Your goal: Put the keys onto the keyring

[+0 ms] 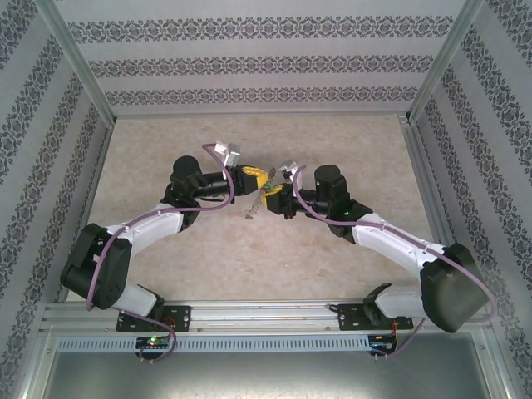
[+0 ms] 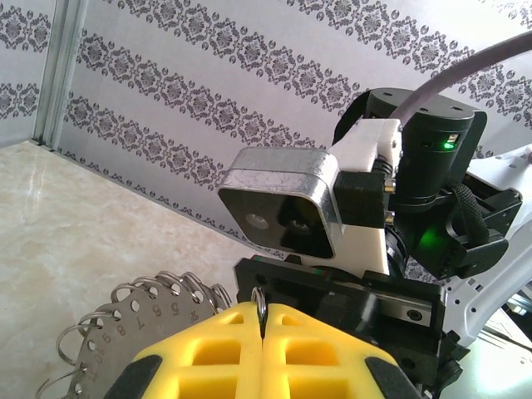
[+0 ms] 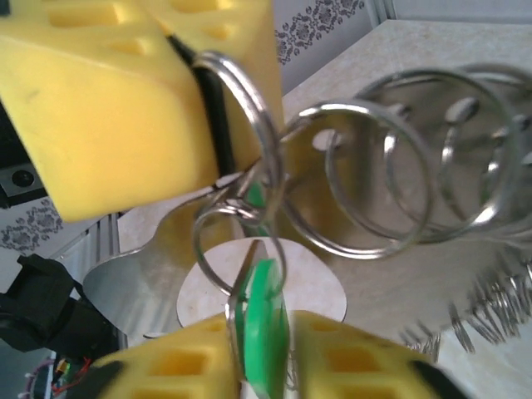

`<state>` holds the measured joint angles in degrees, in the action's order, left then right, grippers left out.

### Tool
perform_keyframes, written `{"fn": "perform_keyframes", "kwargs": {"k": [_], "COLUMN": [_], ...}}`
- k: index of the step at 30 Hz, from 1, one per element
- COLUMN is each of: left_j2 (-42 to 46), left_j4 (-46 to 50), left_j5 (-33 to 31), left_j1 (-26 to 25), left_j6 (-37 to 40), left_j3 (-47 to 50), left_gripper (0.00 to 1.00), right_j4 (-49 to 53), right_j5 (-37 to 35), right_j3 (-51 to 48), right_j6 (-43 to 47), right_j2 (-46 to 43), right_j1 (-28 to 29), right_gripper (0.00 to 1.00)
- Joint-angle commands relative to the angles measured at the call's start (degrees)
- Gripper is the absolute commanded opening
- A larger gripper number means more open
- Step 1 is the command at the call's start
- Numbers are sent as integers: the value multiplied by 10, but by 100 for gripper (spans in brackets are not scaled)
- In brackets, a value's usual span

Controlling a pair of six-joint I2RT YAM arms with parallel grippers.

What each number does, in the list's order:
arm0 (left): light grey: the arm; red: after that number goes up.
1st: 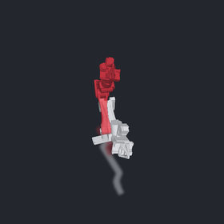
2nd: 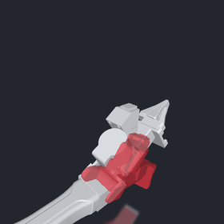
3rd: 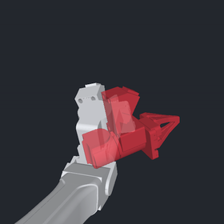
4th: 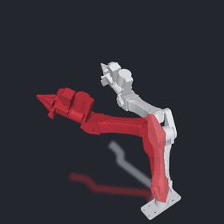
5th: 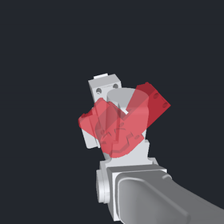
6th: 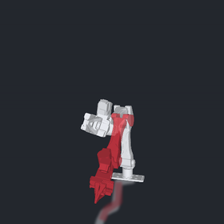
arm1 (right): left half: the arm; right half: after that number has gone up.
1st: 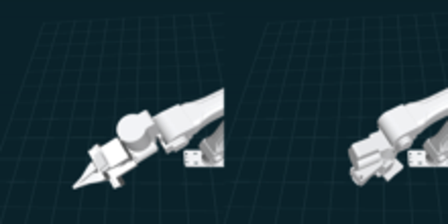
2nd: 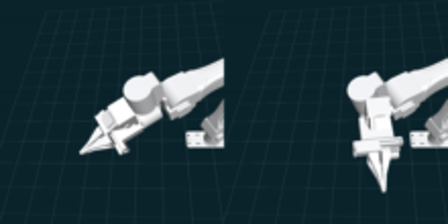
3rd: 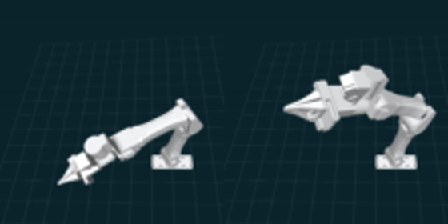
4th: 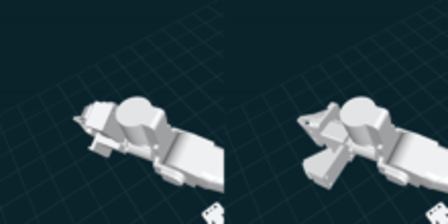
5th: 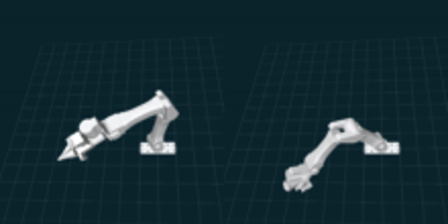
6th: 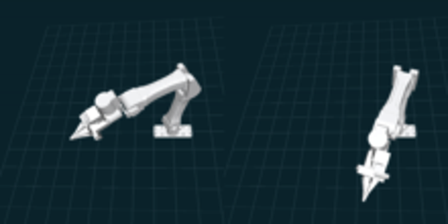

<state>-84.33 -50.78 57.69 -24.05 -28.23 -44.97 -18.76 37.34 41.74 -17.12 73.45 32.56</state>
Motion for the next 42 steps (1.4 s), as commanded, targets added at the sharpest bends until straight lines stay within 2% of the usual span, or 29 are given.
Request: {"fn": "perform_keyframes", "kwargs": {"k": [1,7,13,22,30,35,42], "left_j2": [-1,-7,-13,-14,-36,-49,-52], "left_j4": [-65,-78,-101,-120,-197,-233,-237], "left_j5": [-6,-10,-19,-47,-67,-73,-73], "left_j1": [-6,-6,-6,-6,-6,-6,-6], "left_j6": [-13,-17,-25,-36,-89,-112,-119], "left_j3": [8,9,13,23,37,42,37], "left_gripper": [0,0,0,0,0,0,0], "right_j4": [-33,-30,-59,-189,-320,-349,-366], "right_j5": [4,-26,-84,-95,-65,-61,-61], "right_j3": [-24,-70,-82,-72,-62,-57,-53], "right_j6": [-21,-50,-105,-214,-303,-318,-321], "right_j2": [-39,-127,-178,-127,-43,-6,20], "right_j1": [-13,-39,-49,-50,-49,-40,-30], "right_gripper": [39,52,54,48,41,35,34]}}
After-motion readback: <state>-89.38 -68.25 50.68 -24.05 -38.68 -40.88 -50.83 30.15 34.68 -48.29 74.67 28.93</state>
